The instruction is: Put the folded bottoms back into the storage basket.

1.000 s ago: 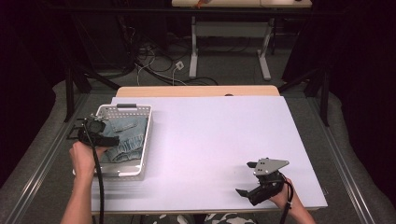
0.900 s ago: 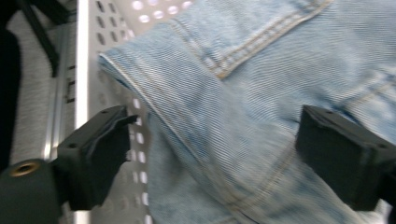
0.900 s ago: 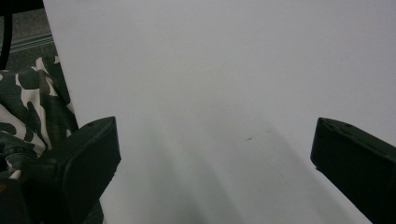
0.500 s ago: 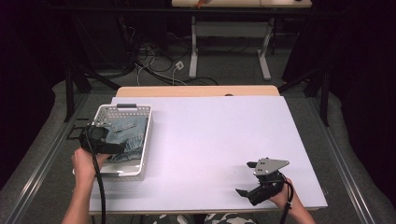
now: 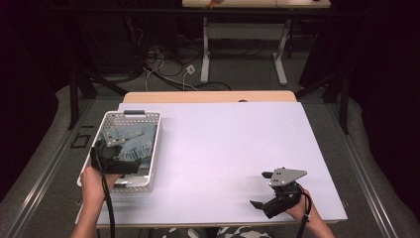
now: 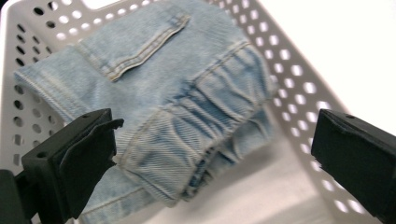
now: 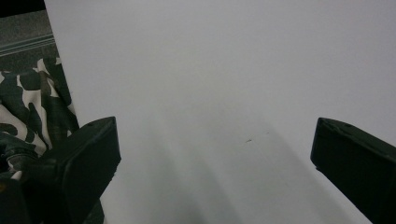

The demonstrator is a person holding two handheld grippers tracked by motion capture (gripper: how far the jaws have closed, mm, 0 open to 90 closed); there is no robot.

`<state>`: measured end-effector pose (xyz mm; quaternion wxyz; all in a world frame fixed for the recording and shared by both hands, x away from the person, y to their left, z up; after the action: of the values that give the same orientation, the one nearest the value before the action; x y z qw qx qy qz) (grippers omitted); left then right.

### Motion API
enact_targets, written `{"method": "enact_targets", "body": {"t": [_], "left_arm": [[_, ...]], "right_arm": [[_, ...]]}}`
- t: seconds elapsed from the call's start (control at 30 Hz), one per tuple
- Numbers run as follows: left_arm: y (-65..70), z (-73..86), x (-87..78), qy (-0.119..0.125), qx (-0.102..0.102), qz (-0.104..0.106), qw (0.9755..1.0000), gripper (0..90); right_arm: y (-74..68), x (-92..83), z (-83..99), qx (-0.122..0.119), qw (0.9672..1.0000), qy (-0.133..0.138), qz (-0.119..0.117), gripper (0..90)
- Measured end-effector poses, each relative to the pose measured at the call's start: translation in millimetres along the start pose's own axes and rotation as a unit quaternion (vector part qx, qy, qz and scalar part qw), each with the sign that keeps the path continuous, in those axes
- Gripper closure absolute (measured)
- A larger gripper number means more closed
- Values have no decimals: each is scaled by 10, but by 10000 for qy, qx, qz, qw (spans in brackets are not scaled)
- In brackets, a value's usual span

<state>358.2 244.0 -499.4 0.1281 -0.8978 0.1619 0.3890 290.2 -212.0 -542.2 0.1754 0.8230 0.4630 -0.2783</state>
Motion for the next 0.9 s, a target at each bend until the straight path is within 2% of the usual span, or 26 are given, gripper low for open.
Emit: {"method": "enact_targets", "body": {"t": [0.47,0.9], "left_arm": [[303,140,-140,85,259,303,9992,0],[546,192,-289,345,449,543,9969,0]], "right_arm": [[-1,3,-2,-14,10000,-3,-7,9],[-3,0,-2,-22,10000,-3,3,9]]}}
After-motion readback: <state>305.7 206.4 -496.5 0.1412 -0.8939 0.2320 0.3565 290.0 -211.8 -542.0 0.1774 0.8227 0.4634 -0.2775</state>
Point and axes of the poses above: each handheld gripper's, and its own axes: x roughly forward along the jaws, z roughly out of its underside, y roughly to its right, the point moved 4 cm from there along x, roughly forward along the jaws
